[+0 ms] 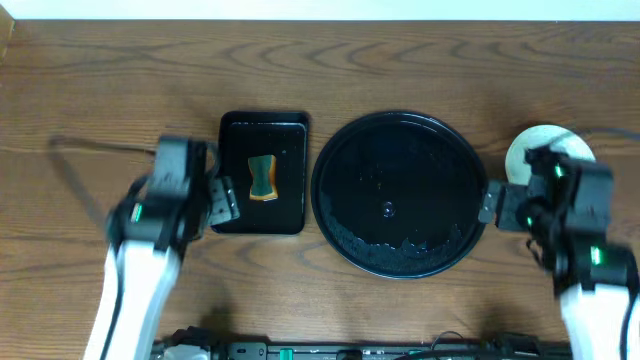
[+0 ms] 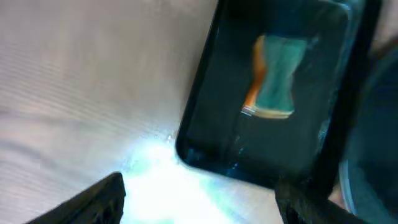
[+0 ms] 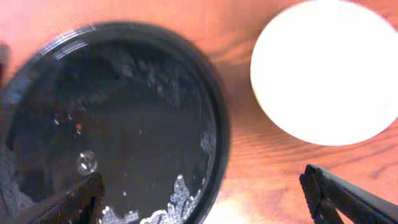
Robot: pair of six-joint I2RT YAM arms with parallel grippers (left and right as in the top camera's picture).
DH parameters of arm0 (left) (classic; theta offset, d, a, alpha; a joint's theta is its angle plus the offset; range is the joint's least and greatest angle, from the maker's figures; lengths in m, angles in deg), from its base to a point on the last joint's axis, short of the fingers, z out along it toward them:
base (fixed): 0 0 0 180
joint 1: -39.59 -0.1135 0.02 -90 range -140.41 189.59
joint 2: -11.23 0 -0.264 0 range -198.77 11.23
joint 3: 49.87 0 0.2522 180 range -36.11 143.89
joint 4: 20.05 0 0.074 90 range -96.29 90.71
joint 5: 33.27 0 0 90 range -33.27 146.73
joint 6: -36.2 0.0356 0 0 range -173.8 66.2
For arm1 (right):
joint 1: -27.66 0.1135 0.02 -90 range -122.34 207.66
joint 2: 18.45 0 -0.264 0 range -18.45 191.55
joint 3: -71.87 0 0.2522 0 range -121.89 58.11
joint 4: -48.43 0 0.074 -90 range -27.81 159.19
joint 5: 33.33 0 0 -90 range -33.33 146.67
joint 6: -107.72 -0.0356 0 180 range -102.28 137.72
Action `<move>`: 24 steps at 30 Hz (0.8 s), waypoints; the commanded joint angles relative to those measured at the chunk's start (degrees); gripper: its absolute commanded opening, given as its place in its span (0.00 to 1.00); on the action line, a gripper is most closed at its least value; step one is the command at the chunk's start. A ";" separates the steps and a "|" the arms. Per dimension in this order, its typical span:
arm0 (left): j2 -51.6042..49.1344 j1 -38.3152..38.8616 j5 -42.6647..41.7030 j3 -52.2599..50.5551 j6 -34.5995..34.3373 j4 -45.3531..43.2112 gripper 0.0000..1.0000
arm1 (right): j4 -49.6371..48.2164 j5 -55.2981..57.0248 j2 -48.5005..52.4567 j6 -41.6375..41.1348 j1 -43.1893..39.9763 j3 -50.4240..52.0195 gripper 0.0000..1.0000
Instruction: Clean dirty plates on tray and stack at the side
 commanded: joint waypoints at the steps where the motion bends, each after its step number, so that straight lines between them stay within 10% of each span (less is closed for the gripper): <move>1: 10.86 -0.24 0.15 -5.55 -0.55 -3.37 0.78 | -2.08 1.42 -8.98 -0.83 0.33 4.13 0.99; 10: 28.46 -0.24 0.13 -8.46 -0.55 -3.93 0.78 | 4.07 2.19 -19.63 -0.83 0.33 5.49 0.99; 24: 29.59 -0.24 0.13 -8.46 -0.55 -3.93 0.78 | 15.87 2.19 -19.52 -0.83 0.33 5.49 0.99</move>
